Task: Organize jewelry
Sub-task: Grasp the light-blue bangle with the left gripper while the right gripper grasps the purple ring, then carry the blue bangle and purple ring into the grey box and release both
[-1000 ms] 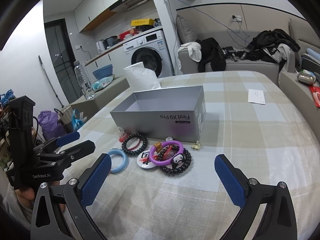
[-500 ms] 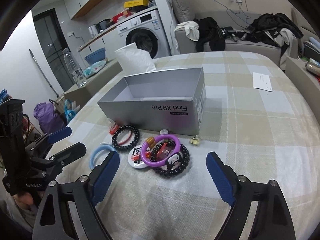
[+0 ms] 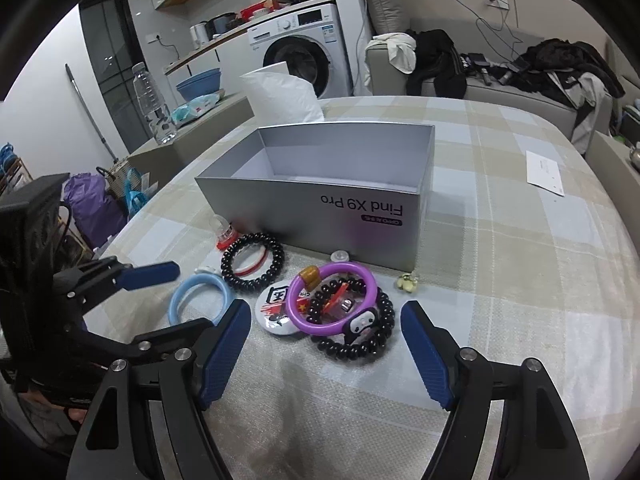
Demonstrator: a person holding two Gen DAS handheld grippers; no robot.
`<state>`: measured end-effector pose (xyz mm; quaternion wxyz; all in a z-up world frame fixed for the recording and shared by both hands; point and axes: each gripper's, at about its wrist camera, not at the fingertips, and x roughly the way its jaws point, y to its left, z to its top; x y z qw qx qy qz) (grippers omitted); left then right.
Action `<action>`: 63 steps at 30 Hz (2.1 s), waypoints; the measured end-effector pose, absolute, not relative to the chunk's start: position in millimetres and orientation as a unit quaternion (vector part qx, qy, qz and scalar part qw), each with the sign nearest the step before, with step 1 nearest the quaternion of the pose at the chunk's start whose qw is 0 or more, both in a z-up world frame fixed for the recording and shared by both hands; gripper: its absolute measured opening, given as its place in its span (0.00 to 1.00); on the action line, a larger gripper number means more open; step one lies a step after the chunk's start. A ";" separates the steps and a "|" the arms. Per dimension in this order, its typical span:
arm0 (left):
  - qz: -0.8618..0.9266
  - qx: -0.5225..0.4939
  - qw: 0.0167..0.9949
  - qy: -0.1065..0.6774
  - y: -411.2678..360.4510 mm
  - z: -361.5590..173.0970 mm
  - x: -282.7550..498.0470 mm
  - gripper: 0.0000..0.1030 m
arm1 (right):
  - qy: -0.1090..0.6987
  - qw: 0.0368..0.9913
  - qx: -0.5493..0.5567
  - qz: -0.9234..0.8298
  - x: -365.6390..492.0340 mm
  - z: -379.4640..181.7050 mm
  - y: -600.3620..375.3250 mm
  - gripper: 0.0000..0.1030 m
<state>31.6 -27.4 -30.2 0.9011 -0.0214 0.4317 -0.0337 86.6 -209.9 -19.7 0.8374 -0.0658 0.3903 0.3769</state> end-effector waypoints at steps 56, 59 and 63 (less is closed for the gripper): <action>-0.004 -0.053 0.947 0.317 -3.9 17.6 23.7 0.49 | 0.319 0.866 -0.002 0.386 84.3 22.4 -228.0 0.46; -0.001 -0.050 0.951 0.305 -3.5 24.3 27.1 0.49 | 0.310 0.869 0.002 0.385 86.3 29.6 -227.7 0.46; 0.003 -0.042 0.956 0.291 -3.0 31.6 31.5 0.49 | 0.302 0.872 0.009 0.385 91.8 38.0 -225.8 0.46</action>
